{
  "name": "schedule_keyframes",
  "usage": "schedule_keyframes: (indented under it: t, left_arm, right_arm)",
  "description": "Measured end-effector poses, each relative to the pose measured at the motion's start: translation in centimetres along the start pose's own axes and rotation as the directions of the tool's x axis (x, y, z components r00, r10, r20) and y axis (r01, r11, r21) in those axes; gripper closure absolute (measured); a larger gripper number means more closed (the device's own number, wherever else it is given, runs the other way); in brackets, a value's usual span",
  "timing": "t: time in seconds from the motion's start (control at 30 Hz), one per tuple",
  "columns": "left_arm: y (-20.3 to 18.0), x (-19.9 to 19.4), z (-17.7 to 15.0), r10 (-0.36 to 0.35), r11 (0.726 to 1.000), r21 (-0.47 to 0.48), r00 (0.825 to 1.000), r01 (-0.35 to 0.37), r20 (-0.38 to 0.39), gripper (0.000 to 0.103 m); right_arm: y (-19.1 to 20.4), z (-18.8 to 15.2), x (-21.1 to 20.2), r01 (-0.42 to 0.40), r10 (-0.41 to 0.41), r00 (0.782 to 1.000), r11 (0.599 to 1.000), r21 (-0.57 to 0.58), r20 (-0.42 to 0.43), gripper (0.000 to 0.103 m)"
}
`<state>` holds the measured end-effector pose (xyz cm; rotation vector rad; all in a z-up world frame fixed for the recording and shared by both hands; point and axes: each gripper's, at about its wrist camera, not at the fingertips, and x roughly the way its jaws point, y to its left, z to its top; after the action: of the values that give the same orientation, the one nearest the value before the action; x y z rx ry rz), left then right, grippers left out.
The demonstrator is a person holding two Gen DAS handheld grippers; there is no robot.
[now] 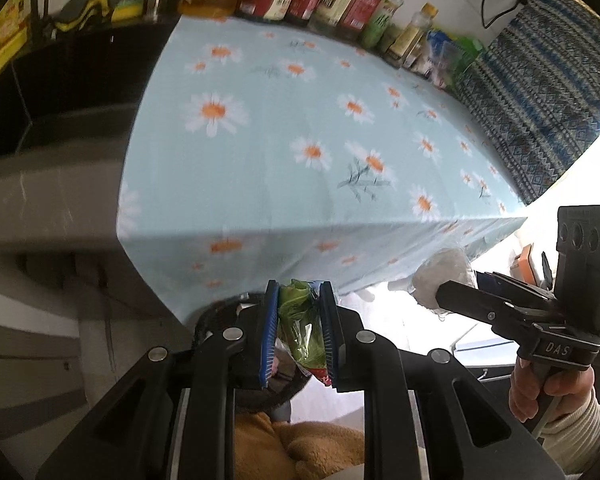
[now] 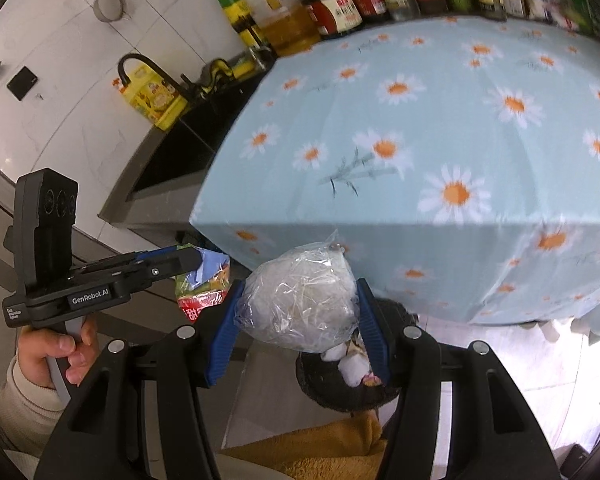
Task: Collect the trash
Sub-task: 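Carry the snack packet and plastic bag down to the trash bin with both tools, then open both tools over the bin, dropping the snack packet and plastic bag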
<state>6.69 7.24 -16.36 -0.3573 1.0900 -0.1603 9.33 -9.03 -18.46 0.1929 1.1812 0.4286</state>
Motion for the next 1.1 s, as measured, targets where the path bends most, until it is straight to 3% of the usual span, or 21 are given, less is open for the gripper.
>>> schedule_keyframes:
  t: [0.47,0.83,0.93,1.03,1.1]
  left_arm:
    - [2.8,5.9,-4.5,0.006,0.996,-0.086,0.989,-0.019,-0.150,0.084]
    - [3.9,9.0,-4.9,-0.009,0.994,-0.110,0.978,-0.014,-0.206,0.082]
    - [4.4,9.7,-4.7,-0.027,0.990,-0.143,0.975,-0.005,-0.219,0.076]
    - [5.1,10.4,-4.6,-0.016,0.986,-0.164,0.972,-0.023,-0.235,0.049]
    - [5.3,10.5,-4.6,-0.018,0.985,-0.171,0.970,-0.025,-0.242,0.049]
  right_arm:
    - [-2.5,-3.9,5.7,0.009,0.003,0.984,0.998,0.068,-0.176,0.048]
    - [-3.6,-6.4,8.3,0.020,0.007,0.967,0.994,0.106,-0.255,0.047]
    - [-3.6,-6.7,8.5,0.019,0.010,0.967,0.994,0.112,-0.254,0.042]
    - [-3.8,-6.8,8.5,0.017,0.016,0.967,0.992,0.127,-0.253,0.033]
    - [-3.8,-6.8,8.5,0.015,0.018,0.967,0.992,0.128,-0.255,0.033]
